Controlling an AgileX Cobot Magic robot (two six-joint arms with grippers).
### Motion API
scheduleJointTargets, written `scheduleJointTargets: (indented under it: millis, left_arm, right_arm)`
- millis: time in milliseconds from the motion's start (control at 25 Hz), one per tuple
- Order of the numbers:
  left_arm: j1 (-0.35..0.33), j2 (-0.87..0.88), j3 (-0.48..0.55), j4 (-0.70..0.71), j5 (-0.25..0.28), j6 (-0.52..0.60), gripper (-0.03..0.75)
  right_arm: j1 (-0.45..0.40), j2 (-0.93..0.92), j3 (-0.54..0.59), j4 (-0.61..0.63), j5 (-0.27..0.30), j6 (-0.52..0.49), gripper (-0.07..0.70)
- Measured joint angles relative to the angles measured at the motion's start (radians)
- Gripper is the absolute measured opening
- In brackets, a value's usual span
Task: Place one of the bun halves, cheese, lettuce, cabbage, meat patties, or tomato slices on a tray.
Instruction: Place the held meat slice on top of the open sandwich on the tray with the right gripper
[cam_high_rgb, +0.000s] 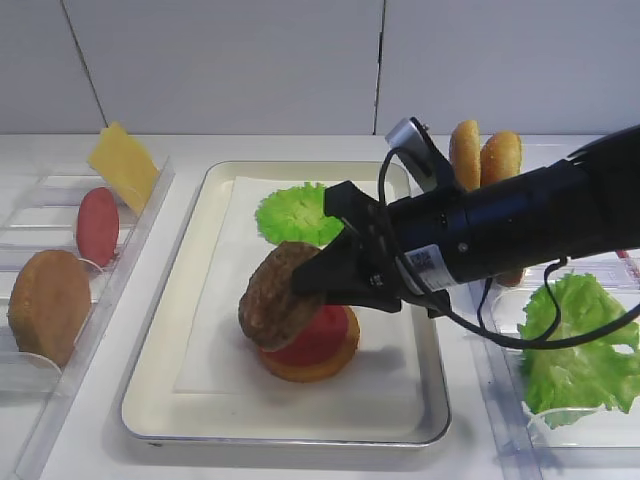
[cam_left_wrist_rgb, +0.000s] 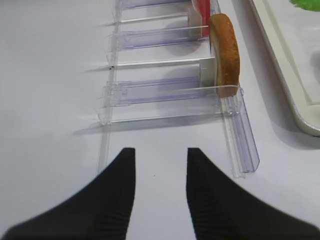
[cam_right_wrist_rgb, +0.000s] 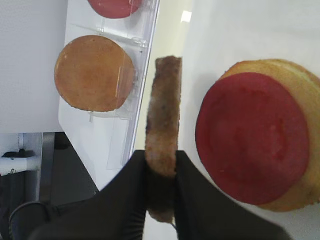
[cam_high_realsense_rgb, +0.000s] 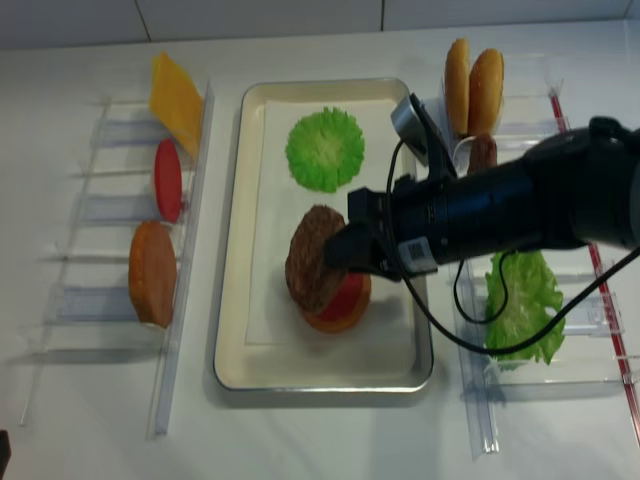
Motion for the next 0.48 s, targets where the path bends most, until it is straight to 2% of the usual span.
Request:
scheduleJointTargets:
  millis: [480]
  left_arm:
    - [0.0,0.0,0.0,-0.002,0.0,0.0,0.232]
  right_arm:
    - [-0.04,0.038,0.0,0.005,0.01,-0.005,0.142]
